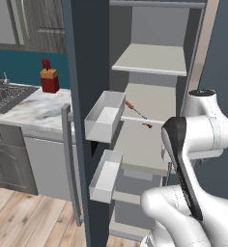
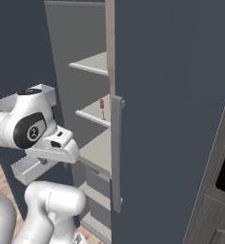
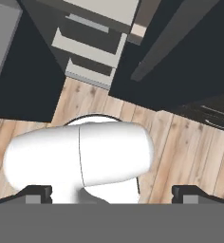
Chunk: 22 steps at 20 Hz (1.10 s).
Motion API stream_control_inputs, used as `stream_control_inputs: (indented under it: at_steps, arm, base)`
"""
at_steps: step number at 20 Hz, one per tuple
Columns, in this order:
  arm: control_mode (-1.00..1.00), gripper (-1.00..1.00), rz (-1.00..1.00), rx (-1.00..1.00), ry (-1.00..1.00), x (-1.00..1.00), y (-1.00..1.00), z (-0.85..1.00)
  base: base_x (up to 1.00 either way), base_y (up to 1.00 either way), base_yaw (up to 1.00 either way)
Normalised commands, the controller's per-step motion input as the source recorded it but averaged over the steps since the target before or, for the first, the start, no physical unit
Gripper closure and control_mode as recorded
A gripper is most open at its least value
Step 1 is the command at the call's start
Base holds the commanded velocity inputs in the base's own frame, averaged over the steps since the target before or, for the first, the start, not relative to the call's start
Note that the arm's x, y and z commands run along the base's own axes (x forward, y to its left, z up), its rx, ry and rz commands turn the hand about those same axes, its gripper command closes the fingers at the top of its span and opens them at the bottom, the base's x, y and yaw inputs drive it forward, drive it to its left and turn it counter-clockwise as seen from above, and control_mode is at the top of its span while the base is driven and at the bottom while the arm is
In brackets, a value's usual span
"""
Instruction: Store the kebab skewer in the freezer for long-term storage. Close the freezer door after placing the cooked food.
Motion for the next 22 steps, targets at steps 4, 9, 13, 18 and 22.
stream_control_inputs:
  at_steps: [4, 9, 13, 18, 22]
  arm:
    - [-1.0, -1.0, 0.06, 0.0, 0.0, -0.22, 0.01, 0.0]
    - [-1.0, -1.0, 0.0, 0.0, 0.03, -0.01, 0.0, -0.09]
    - [-1.0, -1.0, 0.0, 0.0, 0.0, 0.0, 0.0, 0.0]
    - [-1.0, -1.0, 0.0, 0.0, 0.0, -0.04, 0.0, 0.0]
    - [1.0, -1.0, -0.03, 0.0, 0.0, -0.19, 0.0, 0.0]
  base:
    - [0.0, 0.0, 0.0]
    - [0.0, 0.0, 0.0]
    - [0.0, 0.0, 0.0]
    - [0.0, 0.0, 0.0]
    - [-0.31, 0.0, -0.09]
